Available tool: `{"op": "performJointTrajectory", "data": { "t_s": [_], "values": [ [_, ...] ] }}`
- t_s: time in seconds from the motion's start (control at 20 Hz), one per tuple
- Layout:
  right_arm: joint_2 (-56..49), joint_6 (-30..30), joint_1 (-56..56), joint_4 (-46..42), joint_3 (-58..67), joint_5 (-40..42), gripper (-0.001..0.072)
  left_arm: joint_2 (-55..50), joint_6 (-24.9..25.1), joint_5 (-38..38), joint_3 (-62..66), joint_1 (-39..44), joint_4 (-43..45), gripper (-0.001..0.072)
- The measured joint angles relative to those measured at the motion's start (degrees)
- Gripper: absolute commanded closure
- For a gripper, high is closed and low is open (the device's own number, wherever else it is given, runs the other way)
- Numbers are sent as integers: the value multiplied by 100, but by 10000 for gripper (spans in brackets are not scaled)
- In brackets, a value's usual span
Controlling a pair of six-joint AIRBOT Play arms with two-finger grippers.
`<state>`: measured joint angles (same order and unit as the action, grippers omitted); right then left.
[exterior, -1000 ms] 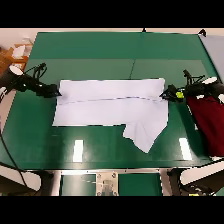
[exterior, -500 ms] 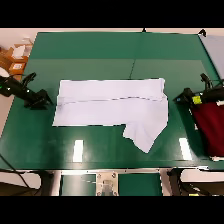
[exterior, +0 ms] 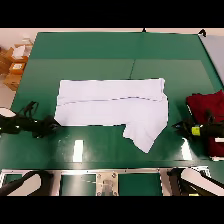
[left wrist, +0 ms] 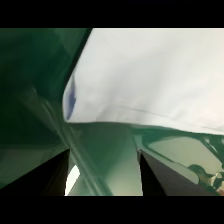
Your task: Fold the shirts.
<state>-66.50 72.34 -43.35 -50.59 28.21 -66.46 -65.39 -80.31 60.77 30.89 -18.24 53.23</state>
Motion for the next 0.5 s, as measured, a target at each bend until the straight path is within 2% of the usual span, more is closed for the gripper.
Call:
{"op": "performJointTrajectory", "data": {
  "t_s": [0.15, 0.2, 0.25, 0.3, 0.35, 0.4, 0.45, 0.5],
  "values": [
    [101, -212, 243, 549, -688, 236, 335, 142, -50, -1196, -328, 533, -544, 223],
    [131, -291, 376, 699, -870, 365, 333, 162, -127, -1624, -391, 673, -649, 289],
    [133, -354, 544, 885, -1036, 431, 317, 175, -192, -1945, -437, 769, -680, 487],
    [140, -398, 717, 1045, -1156, 507, 316, 173, -247, -2236, -481, 833, -669, 538],
    [140, -428, 907, 1268, -1257, 623, 316, 181, -284, -2396, -509, 883, -686, 543],
    [140, -444, 1064, 1460, -1325, 704, 318, 184, -308, -2507, -522, 933, -723, 679],
    [140, -476, 1211, 1598, -1375, 776, 323, 181, -317, -2564, -538, 951, -737, 685],
    [140, -492, 1309, 1698, -1408, 822, 426, 190, -319, -2588, -529, 979, -728, 685]
  ]
}}
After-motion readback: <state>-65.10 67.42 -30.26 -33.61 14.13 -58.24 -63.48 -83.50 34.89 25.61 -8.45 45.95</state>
